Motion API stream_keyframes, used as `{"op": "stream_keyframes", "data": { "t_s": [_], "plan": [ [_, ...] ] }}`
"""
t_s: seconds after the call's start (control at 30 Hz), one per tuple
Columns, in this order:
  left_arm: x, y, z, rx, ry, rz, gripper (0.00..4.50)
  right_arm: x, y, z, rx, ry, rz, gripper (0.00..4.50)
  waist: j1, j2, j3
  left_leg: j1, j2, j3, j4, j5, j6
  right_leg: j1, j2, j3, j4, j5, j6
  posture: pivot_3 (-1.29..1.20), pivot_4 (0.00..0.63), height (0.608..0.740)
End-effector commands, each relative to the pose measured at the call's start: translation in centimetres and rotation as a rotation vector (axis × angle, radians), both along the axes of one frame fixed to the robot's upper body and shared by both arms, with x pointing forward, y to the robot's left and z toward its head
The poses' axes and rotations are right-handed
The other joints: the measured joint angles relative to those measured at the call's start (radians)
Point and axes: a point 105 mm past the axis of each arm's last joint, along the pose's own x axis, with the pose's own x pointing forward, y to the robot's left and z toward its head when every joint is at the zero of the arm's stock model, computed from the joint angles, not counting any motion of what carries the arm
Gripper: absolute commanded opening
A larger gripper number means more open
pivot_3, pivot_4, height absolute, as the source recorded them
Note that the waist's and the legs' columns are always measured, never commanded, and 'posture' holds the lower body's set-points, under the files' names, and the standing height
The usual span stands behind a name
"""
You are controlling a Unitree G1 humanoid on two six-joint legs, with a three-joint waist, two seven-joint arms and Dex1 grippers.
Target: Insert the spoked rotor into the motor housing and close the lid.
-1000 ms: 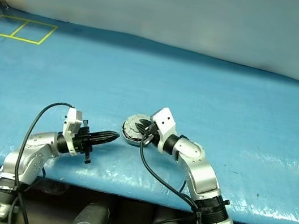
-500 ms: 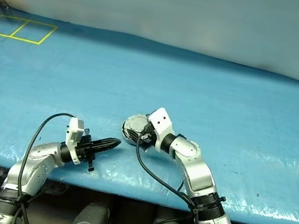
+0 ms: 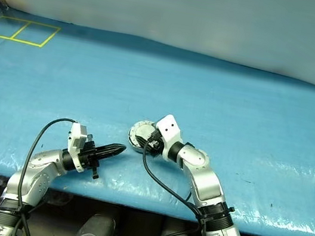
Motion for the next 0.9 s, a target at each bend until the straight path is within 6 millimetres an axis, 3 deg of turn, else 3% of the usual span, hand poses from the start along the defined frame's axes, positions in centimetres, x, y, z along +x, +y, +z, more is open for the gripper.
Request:
{"op": "stream_keyframes", "data": {
  "t_s": [0.03,0.9],
  "plan": [
    [0.1,0.3,0.4,-0.002,-0.027,0.012,0.0,0.2,0.1,1.1,0.027,-0.031,0.002,2.97,0.0,0.0,0.0,0.0,0.0,0.0,0.0,0.0,0.0,0.0,0.0,0.0,0.0,0.0,0.0,0.0,0.15,0.74],
    [-0.3,0.4,-0.4,0.009,-0.008,0.033,0.0,-0.6,1.1,2.0,-0.009,0.01,-0.065,2.97,0.0,0.0,0.0,0.0,0.0,0.0,0.0,0.0,0.0,0.0,0.0,0.0,0.0,0.0,0.0,0.0,0.15,0.74]
  ]
}}
